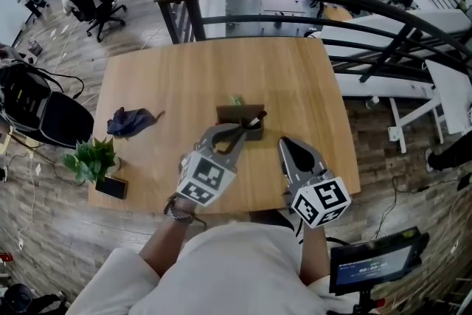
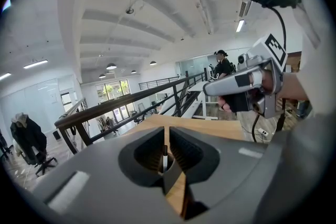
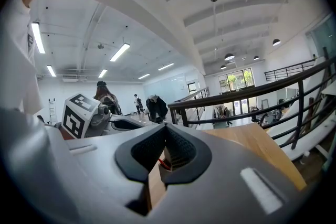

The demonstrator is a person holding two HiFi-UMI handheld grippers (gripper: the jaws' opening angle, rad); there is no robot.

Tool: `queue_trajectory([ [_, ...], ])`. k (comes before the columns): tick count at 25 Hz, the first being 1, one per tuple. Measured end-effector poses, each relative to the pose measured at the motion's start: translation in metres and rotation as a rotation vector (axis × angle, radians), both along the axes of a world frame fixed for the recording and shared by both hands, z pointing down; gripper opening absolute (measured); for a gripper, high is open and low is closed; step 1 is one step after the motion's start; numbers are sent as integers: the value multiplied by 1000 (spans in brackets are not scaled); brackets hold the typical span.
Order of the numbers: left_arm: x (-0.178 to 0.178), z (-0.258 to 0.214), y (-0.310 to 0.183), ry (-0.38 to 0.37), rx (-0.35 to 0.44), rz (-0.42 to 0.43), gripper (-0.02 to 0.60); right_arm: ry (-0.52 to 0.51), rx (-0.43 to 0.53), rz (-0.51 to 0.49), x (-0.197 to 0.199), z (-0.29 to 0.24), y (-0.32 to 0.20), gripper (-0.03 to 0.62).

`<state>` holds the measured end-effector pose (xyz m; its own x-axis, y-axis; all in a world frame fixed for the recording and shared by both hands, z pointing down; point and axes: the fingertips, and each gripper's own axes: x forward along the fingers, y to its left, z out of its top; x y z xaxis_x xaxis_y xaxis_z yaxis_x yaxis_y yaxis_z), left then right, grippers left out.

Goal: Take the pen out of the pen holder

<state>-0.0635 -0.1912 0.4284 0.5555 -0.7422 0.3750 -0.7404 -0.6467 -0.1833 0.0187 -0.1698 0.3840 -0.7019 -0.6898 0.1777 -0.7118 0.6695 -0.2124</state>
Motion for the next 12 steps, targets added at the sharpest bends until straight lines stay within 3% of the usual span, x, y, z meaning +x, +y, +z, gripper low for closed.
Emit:
queue_trajectory([
  [12, 15, 35, -22, -49, -74, 21, 31, 8, -69, 18, 11, 21, -16, 3],
])
